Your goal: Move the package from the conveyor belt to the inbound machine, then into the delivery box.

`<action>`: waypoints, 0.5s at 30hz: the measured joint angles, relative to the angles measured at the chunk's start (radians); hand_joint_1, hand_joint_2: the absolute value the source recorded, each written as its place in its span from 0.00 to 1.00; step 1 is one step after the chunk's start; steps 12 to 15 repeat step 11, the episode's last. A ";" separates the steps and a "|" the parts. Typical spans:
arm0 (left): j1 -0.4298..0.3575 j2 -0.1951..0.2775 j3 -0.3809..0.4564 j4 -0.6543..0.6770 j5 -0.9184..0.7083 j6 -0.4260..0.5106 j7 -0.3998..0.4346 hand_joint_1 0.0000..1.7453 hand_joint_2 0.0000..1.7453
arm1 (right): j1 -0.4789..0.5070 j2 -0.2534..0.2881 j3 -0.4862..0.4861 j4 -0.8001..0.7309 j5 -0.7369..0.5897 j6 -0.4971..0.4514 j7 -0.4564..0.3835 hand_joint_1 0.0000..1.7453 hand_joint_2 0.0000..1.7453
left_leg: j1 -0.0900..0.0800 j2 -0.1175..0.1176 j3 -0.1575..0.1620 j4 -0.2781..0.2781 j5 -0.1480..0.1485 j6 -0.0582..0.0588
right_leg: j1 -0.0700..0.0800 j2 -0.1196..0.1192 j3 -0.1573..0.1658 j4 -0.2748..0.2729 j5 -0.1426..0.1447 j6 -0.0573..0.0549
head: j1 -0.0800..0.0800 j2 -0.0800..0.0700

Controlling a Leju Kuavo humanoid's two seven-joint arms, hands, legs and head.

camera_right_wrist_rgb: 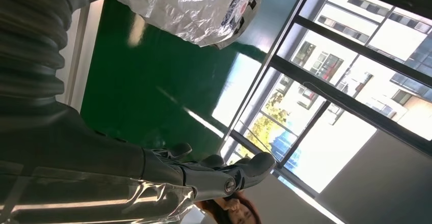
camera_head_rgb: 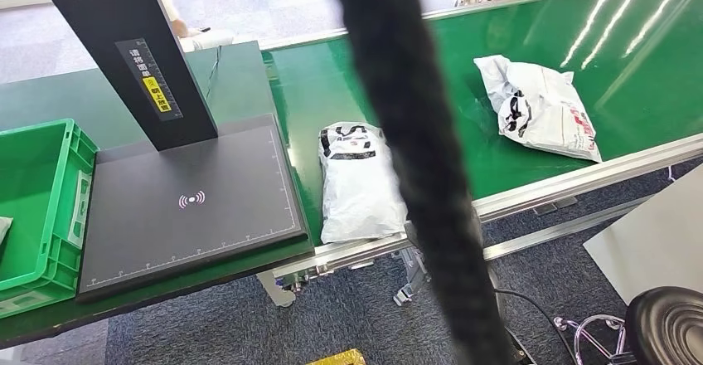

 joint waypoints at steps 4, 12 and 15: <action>0.075 -0.004 0.028 -0.009 0.019 0.039 -0.032 1.00 1.00 | 0.026 0.001 0.000 -0.017 0.009 0.000 0.000 0.00 1.00 | 0.000 0.001 0.002 0.000 -0.001 0.000 | 0.000 0.002 0.000 0.000 0.000 0.000 | 0.000 0.000; 0.155 -0.043 0.037 -0.022 0.015 0.075 -0.047 1.00 1.00 | 0.057 0.010 0.000 -0.039 0.016 0.003 0.000 0.00 1.00 | 0.000 0.000 0.002 0.000 -0.001 0.000 | 0.000 0.001 0.001 0.000 -0.001 -0.001 | 0.000 0.000; 0.155 -0.043 0.037 -0.022 0.015 0.075 -0.047 1.00 1.00 | 0.057 0.010 0.000 -0.039 0.016 0.003 0.000 0.00 1.00 | 0.000 0.000 0.002 0.000 -0.001 0.000 | 0.000 0.001 0.001 0.000 -0.001 -0.001 | 0.000 0.000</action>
